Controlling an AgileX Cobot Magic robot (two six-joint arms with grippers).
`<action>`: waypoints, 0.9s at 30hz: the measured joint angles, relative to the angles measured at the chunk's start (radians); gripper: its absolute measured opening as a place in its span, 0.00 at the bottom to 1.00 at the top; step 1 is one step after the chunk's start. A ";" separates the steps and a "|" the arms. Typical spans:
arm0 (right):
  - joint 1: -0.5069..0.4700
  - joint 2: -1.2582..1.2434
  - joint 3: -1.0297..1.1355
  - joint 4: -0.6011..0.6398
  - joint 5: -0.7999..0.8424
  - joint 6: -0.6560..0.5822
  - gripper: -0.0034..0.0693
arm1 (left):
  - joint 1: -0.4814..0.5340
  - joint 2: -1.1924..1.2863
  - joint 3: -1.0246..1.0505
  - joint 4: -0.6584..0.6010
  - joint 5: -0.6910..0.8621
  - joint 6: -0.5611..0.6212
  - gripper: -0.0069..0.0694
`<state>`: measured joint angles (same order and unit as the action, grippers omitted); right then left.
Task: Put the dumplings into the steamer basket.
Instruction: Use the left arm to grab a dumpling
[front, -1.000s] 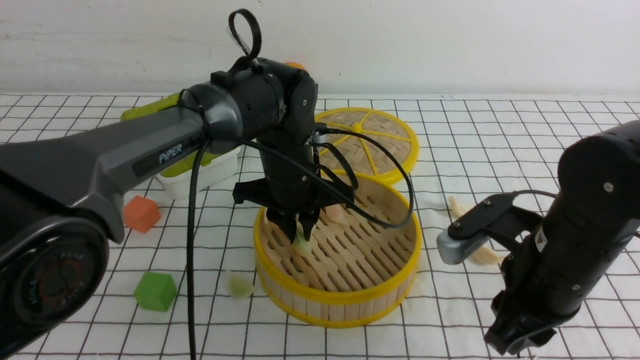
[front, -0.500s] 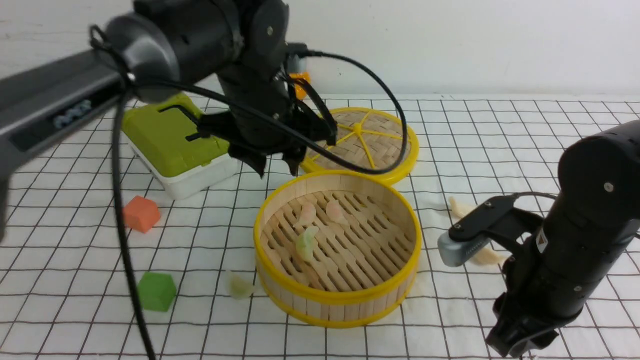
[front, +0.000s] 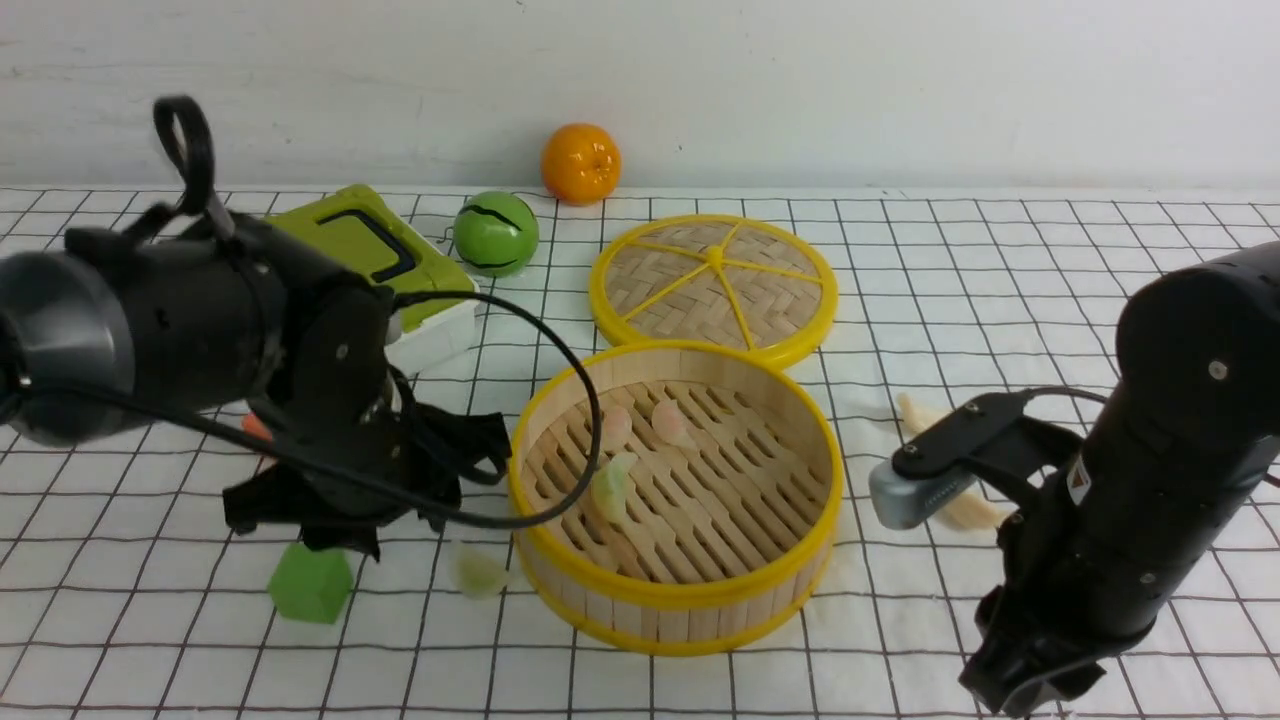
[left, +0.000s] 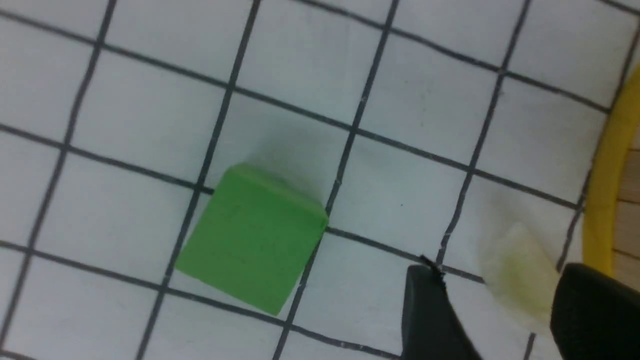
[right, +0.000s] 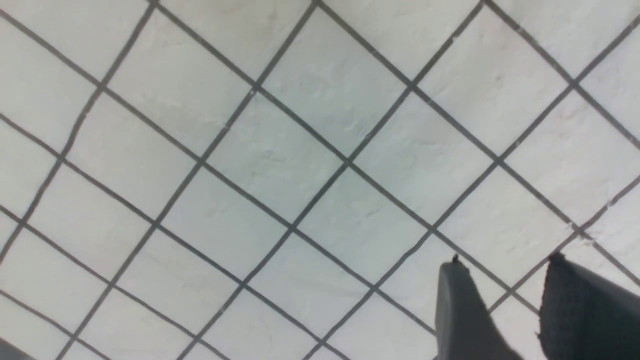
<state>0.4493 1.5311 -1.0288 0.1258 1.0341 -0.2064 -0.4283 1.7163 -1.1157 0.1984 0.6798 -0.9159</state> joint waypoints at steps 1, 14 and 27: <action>0.000 0.000 0.000 0.002 0.000 0.001 0.38 | 0.000 0.002 0.000 0.000 0.000 -0.004 0.53; 0.000 0.000 0.000 0.002 -0.022 0.018 0.38 | 0.000 0.067 0.002 -0.044 -0.106 -0.043 0.53; 0.000 0.000 0.000 0.021 -0.023 0.018 0.38 | -0.001 0.112 0.002 -0.045 -0.138 -0.043 0.53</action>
<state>0.4493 1.5311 -1.0288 0.1470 1.0110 -0.1880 -0.4294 1.8280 -1.1133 0.1532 0.5421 -0.9584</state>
